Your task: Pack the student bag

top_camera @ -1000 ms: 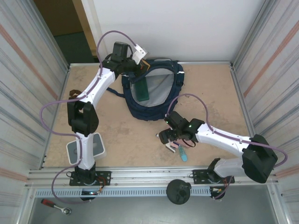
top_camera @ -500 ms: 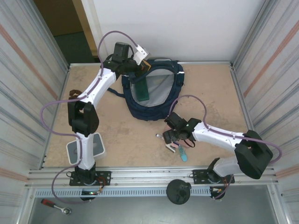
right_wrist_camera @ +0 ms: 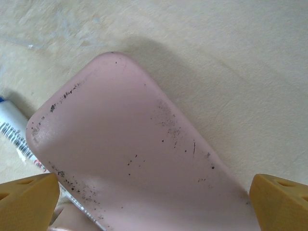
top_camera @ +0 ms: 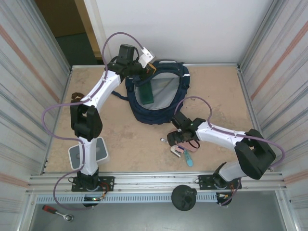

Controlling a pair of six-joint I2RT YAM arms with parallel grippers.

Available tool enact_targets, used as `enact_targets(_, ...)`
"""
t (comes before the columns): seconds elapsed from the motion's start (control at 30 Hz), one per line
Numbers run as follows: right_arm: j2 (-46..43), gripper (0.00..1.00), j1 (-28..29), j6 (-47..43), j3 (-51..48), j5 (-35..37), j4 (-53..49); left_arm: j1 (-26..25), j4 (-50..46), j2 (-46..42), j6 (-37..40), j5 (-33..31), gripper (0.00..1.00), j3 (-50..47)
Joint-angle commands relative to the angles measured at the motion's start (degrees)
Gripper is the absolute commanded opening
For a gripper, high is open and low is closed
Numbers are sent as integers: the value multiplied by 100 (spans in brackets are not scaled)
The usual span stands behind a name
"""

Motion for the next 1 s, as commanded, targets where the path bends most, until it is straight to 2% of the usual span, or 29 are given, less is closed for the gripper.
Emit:
enact_targets(0.0,108,99,-545,1,70,34,84,-53,275,-289,126,55,0,-29)
enact_targets(0.13,85,97,-1430,167,42,-263,131,-56,264,-270,85,72,0,18)
enact_targets(0.23,-196,95,-1822,229,-96,-429,300,-70,282,-316,132,63,0,-35)
enact_targets(0.4,-792,98,-1612,357,-234,-38,-8,-69,245,-306,109,89,0,4)
enact_targets(0.57,-1392,99,-1118,1024,-763,126,-107,-44,320,-282,34,125,0,-5)
enact_targets(0.77,-979,100,-944,1481,-1168,70,144,-58,299,-242,14,184,0,52)
enact_targets(0.87,-675,94,-912,1590,-1158,160,179,-62,322,-288,56,176,0,-17)
enact_targets(0.97,-569,83,-841,1602,-1136,213,252,-61,343,-269,34,186,0,-10)
